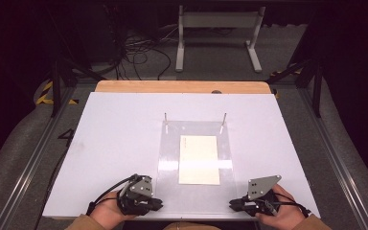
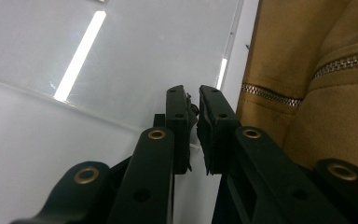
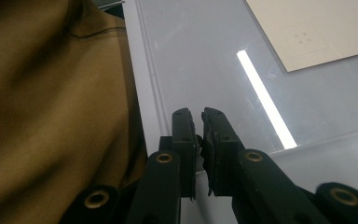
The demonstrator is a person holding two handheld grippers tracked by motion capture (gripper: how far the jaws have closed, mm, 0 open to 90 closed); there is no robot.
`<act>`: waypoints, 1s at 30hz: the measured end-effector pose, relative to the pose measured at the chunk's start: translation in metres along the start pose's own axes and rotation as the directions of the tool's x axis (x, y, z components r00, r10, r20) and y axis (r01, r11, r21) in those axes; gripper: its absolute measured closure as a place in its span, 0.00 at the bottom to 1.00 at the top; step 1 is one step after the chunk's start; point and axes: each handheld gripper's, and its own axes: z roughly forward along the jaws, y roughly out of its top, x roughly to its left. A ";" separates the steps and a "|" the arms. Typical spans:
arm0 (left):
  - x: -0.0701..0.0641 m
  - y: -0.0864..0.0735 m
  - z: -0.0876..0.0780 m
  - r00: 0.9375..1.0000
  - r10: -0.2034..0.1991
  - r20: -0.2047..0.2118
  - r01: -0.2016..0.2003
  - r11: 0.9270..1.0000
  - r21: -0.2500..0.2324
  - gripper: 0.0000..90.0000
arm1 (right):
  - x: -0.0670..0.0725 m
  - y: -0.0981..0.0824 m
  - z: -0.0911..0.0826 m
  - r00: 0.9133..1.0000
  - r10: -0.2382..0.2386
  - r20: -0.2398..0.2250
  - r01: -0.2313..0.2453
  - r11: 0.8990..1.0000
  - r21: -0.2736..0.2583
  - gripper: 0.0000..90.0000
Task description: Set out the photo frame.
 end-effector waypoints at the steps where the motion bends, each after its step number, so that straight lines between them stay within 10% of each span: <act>1: 0.000 0.000 0.000 1.000 -0.001 0.002 0.001 1.000 0.003 0.92 | 0.000 0.000 0.000 1.000 0.000 0.000 0.000 1.000 0.000 0.92; 7: 0.005 0.000 -0.007 0.999 -0.020 0.045 0.022 0.999 -0.044 0.79 | -0.005 0.000 -0.003 1.000 0.008 -0.010 -0.009 0.999 -0.038 0.85; 17: 0.011 0.004 -0.025 0.997 -0.060 -0.058 0.047 0.978 -0.201 0.66 | -0.024 0.010 -0.029 0.989 0.086 0.119 -0.052 0.964 -0.261 0.71; 30: 0.016 -0.002 -0.034 0.981 -0.130 -0.145 0.083 0.952 -0.296 0.62 | -0.073 0.034 -0.026 0.952 0.145 0.271 -0.044 0.938 -0.345 0.71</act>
